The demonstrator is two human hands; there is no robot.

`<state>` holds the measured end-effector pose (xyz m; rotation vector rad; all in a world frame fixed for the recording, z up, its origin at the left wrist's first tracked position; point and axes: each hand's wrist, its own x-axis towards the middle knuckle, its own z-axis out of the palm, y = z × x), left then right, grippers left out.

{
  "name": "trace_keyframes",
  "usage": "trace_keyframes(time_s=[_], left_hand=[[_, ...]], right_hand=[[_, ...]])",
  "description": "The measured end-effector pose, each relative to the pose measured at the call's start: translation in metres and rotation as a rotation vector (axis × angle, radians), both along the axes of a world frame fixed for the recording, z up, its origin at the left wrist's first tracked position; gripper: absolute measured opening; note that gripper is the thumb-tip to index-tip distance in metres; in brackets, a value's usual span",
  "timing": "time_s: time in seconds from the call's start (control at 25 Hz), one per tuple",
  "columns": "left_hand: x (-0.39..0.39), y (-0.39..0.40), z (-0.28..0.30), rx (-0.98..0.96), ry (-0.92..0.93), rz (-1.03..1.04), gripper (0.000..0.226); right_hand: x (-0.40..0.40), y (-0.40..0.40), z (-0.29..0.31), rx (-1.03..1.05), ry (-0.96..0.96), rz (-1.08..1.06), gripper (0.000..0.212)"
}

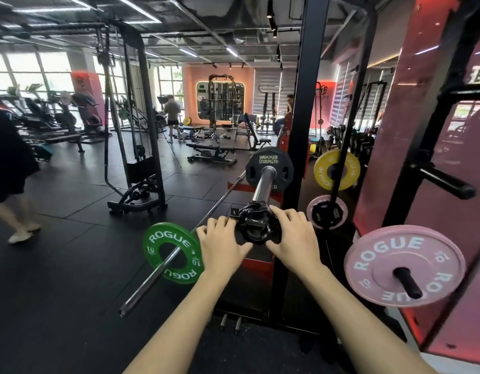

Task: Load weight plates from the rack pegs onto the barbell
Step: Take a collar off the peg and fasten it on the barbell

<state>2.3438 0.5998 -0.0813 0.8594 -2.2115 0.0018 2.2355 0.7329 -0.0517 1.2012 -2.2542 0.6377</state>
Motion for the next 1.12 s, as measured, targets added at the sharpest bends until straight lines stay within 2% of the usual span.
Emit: trace_keyframes(time_s=[0.32,0.6,0.72,0.92,1.12], left_hand=[[-0.037,-0.043,-0.013,0.04,0.027,-0.056,0.047],[-0.056,-0.067,-0.015,-0.004,0.072,-0.213,0.039],[-0.059,-0.07,-0.019,-0.062,0.092,-0.268,0.039],[-0.066,-0.078,-0.022,-0.048,0.07,-0.319,0.044],[-0.063,-0.087,-0.029,-0.025,0.062,-0.394,0.05]], right_hand=[[-0.025,-0.036,-0.01,0.023,0.017,-0.056,0.082],[-0.022,-0.052,-0.017,-0.012,0.042,-0.226,0.082],[-0.021,-0.054,-0.022,0.01,-0.007,-0.288,0.086],[-0.022,-0.066,-0.021,0.041,-0.025,-0.358,0.089],[-0.015,-0.066,-0.027,0.005,-0.028,-0.335,0.089]])
